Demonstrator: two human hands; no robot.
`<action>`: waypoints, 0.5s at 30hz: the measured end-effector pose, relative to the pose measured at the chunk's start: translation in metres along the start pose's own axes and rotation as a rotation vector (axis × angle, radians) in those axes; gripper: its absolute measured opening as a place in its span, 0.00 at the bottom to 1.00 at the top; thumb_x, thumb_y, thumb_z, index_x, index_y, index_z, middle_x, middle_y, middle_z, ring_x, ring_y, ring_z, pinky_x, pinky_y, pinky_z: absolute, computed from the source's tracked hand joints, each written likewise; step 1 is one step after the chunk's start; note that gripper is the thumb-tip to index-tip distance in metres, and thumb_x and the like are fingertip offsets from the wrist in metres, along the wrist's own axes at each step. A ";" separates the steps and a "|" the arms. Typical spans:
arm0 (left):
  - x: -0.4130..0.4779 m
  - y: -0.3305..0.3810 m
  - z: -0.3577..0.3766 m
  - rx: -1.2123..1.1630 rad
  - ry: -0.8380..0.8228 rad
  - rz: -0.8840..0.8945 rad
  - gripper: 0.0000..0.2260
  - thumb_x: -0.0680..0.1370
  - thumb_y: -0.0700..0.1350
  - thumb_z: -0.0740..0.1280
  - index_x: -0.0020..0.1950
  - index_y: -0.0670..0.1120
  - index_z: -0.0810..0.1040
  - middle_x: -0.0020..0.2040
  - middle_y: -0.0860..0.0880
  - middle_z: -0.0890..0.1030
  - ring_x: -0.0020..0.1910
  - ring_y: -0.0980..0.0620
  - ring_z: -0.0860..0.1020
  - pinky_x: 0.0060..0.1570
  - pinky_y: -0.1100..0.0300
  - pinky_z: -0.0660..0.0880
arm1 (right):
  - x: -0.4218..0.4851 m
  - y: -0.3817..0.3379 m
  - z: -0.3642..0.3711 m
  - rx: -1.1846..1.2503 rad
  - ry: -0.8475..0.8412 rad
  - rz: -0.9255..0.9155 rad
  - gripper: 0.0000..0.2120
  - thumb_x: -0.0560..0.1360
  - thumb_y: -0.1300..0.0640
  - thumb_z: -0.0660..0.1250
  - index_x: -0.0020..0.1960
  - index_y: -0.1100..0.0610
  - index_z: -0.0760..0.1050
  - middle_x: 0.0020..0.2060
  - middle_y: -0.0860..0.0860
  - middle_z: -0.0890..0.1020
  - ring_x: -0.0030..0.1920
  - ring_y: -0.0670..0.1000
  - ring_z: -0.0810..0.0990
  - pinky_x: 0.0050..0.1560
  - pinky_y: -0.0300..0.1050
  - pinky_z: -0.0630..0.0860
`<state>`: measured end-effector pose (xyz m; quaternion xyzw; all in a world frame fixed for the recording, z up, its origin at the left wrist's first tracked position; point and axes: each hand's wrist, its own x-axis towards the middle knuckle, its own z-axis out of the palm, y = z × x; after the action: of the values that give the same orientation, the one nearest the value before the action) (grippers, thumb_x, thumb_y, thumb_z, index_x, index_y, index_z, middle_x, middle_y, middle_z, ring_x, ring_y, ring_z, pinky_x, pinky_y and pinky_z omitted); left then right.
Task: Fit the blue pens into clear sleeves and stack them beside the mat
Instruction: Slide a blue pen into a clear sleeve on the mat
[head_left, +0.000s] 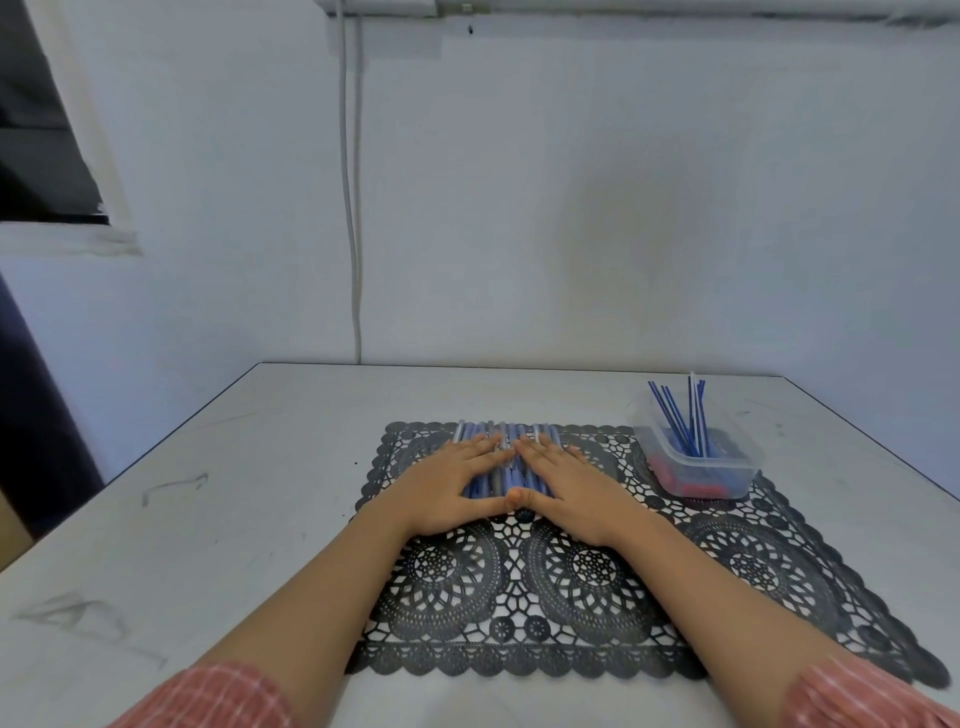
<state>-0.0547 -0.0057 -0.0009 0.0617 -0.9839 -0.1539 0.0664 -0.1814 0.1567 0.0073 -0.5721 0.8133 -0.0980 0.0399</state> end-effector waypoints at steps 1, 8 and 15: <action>-0.001 -0.001 -0.001 -0.067 0.013 -0.011 0.33 0.73 0.70 0.57 0.74 0.65 0.48 0.76 0.60 0.45 0.75 0.58 0.47 0.74 0.51 0.49 | 0.000 -0.001 0.000 0.045 0.021 0.004 0.43 0.67 0.28 0.40 0.76 0.51 0.42 0.75 0.47 0.46 0.74 0.45 0.42 0.73 0.45 0.42; -0.006 -0.012 -0.013 -0.333 0.510 -0.233 0.21 0.82 0.51 0.54 0.76 0.56 0.57 0.76 0.55 0.53 0.75 0.55 0.53 0.73 0.55 0.49 | 0.005 0.007 -0.014 0.498 0.538 0.217 0.21 0.80 0.48 0.55 0.71 0.56 0.65 0.65 0.53 0.73 0.62 0.50 0.71 0.63 0.44 0.65; -0.011 -0.038 -0.011 -0.135 0.377 -0.512 0.22 0.82 0.45 0.53 0.77 0.47 0.56 0.77 0.48 0.54 0.75 0.51 0.52 0.74 0.54 0.48 | 0.005 0.015 -0.015 0.467 0.443 0.426 0.19 0.73 0.61 0.64 0.64 0.58 0.73 0.45 0.51 0.79 0.43 0.47 0.76 0.48 0.42 0.71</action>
<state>-0.0384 -0.0433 -0.0040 0.3302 -0.8943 -0.2165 0.2104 -0.1992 0.1588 0.0192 -0.3310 0.8586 -0.3913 0.0117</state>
